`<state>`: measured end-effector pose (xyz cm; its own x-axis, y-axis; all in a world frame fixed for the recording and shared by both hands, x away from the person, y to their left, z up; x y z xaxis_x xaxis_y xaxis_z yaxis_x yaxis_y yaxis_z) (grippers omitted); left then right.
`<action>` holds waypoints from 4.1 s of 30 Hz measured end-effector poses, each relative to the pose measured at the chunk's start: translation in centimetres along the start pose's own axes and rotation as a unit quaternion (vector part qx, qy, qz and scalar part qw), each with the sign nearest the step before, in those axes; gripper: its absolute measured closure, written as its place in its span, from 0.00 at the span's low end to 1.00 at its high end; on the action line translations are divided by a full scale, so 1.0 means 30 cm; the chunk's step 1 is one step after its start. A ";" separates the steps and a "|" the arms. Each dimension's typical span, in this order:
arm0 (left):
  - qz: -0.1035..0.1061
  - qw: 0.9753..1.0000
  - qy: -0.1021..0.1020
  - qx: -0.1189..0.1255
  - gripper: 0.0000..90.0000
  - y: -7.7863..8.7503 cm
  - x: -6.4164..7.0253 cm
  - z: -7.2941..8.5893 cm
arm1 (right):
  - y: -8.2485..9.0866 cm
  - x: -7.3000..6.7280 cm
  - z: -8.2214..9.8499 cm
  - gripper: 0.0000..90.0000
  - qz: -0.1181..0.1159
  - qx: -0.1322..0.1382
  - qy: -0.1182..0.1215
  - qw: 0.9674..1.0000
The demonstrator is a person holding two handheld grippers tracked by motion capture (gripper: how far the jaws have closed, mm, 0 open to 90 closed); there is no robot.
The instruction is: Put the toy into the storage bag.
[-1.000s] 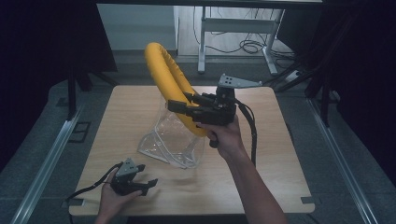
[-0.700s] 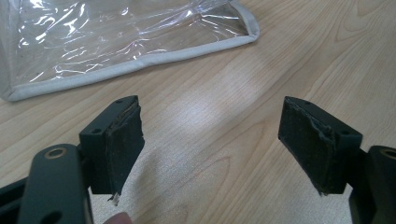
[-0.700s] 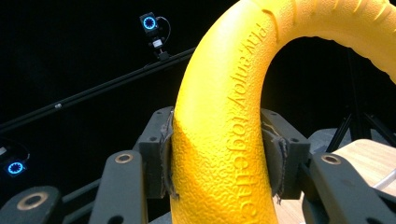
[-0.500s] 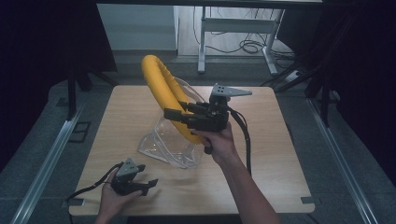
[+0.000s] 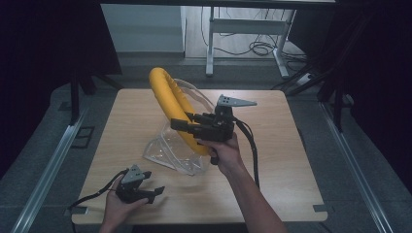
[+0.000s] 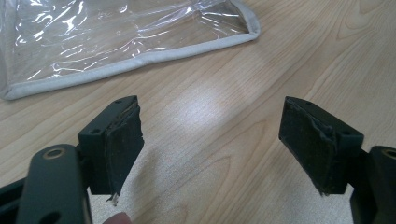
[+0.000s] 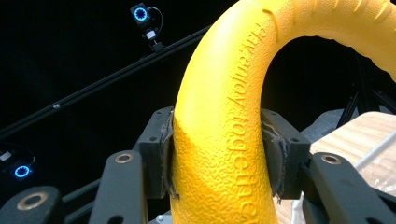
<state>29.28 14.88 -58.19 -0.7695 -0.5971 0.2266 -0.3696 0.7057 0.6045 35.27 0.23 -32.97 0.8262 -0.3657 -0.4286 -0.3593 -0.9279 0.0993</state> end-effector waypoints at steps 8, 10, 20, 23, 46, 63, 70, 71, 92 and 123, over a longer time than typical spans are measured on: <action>0.000 1.000 0.000 0.000 0.24 0.001 0.000 0.000 | -0.003 0.014 0.024 0.56 0.005 -0.005 -0.002 1.000; 0.000 1.000 0.000 0.000 0.24 0.001 0.000 0.000 | -0.001 0.019 0.030 0.56 0.005 -0.005 -0.007 1.000; 0.000 1.000 -0.001 -0.001 0.24 -0.003 0.000 0.002 | -0.004 0.050 0.057 0.56 0.007 0.000 -0.013 1.000; 0.000 1.000 -0.002 -0.004 0.24 -0.003 -0.001 0.003 | -0.003 0.051 0.065 0.56 0.005 0.004 -0.016 1.000; 0.000 1.000 -0.003 -0.004 0.24 -0.003 -0.001 0.003 | -0.032 0.141 0.141 0.56 0.027 0.010 -0.071 0.997; 0.002 1.000 -0.002 -0.006 0.24 -0.006 0.000 0.005 | -0.060 0.190 0.155 0.55 0.051 -0.005 -0.076 0.996; 0.001 1.000 -0.002 -0.006 0.24 -0.006 -0.001 0.006 | -0.054 0.197 0.157 0.50 0.074 -0.005 -0.048 0.996; 0.001 1.000 -0.002 -0.008 0.24 -0.008 -0.001 0.006 | -0.049 0.199 0.154 0.49 0.078 -0.004 -0.048 0.996; 0.002 1.000 -0.002 -0.009 0.24 -0.008 0.000 0.008 | -0.001 0.207 0.140 0.49 0.089 0.005 -0.027 0.996; 0.002 1.000 -0.002 -0.012 0.24 -0.013 0.000 0.011 | 0.146 0.336 0.213 0.50 0.156 -0.017 -0.016 0.988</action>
<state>29.26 14.73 -58.68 -0.7736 -0.5922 0.2254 -0.3534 0.6985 0.6223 39.25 -7.05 -42.61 0.6639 -0.6319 -0.3999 -0.5786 -0.7728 0.2608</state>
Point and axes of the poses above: each handheld gripper's, and its own axes: y roughly backward along the jaws, z roughly out of its underside, x roughly to its right, the point moved 9 cm from there along -y, roughly forward along the jaws, and after that the axes turned 10 degrees about z, right-handed, at the moved point
